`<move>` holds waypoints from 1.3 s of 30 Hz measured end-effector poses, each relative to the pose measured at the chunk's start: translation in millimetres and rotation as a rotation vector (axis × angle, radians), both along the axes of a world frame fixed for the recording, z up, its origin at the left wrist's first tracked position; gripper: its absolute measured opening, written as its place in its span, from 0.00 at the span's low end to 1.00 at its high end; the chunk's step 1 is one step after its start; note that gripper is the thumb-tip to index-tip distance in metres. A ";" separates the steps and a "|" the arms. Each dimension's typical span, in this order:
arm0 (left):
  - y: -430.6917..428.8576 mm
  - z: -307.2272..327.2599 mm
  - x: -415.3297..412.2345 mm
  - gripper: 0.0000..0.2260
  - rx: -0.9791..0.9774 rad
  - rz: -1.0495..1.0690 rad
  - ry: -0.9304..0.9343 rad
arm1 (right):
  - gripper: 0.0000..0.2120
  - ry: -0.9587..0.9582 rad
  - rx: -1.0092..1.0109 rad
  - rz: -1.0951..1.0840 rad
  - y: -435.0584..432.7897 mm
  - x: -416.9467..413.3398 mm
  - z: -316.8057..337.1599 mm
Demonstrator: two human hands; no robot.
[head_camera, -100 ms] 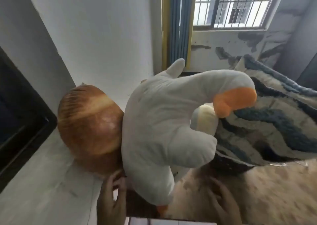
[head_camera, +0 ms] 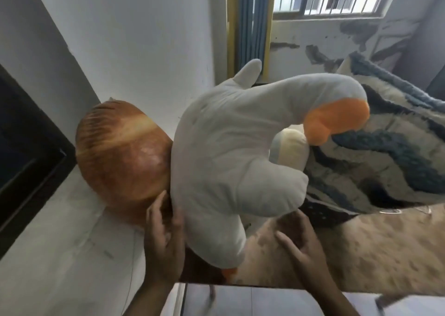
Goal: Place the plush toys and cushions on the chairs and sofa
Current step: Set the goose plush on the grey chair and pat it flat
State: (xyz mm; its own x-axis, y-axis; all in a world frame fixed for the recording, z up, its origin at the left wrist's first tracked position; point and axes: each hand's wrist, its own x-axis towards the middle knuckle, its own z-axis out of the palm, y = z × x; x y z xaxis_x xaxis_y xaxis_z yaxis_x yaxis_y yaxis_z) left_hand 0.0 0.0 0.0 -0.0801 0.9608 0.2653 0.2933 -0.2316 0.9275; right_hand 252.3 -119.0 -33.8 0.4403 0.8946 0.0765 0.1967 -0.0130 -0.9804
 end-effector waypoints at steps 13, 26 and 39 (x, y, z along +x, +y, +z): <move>19.0 19.7 29.1 0.18 -0.051 -0.181 -0.120 | 0.15 0.045 -0.056 0.230 56.2 -72.7 47.3; -35.2 123.0 69.5 0.25 0.487 -0.668 -0.173 | 0.05 -0.191 0.165 -0.284 -34.7 -55.1 134.2; -268.1 107.8 238.6 0.21 0.360 -1.408 -0.305 | 0.06 -0.078 0.199 -1.003 -327.2 -1.1 101.1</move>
